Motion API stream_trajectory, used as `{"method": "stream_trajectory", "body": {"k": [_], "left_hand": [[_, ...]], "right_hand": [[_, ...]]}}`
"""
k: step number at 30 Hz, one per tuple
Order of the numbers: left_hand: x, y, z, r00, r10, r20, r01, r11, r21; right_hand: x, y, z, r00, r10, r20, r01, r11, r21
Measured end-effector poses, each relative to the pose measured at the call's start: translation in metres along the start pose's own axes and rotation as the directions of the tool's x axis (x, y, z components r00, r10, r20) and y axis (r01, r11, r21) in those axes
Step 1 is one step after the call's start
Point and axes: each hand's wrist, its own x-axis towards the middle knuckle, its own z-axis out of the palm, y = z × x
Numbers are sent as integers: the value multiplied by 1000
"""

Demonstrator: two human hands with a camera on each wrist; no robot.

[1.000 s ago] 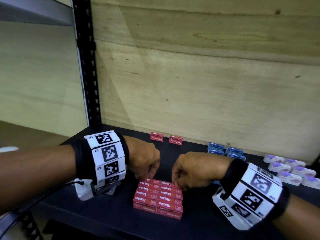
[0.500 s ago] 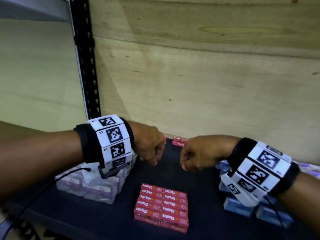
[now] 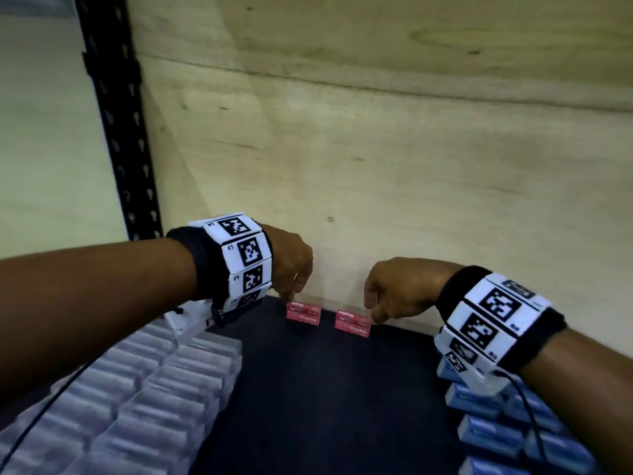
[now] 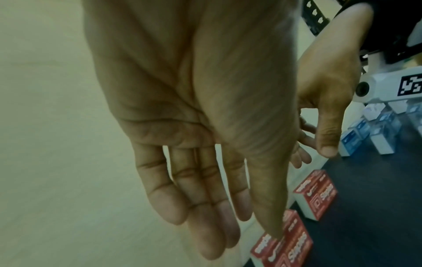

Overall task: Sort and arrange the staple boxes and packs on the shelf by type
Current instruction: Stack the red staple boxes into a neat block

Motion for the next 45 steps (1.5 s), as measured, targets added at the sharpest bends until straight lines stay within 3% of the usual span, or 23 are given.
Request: {"method": "stream_trajectory", "body": {"k": [10,18,31,45], "left_hand": [[30,2,3,991,86,104,-82,996,-46],[27,13,1,988,121,92,-125,991,42],[-43,34,0,989,113,98,-110,993,-32],[-120,56,39,978,166,125,-168,986,2]], "right_hand": [[32,-1,12,996,-5,88,16,993,-117],[28,-3,14,999,-33,33,36,994,-99],[-35,-17,17,997,-18,80,19,1000,-3],[-103,-57,48,984,-130,126,130,992,9]]}}
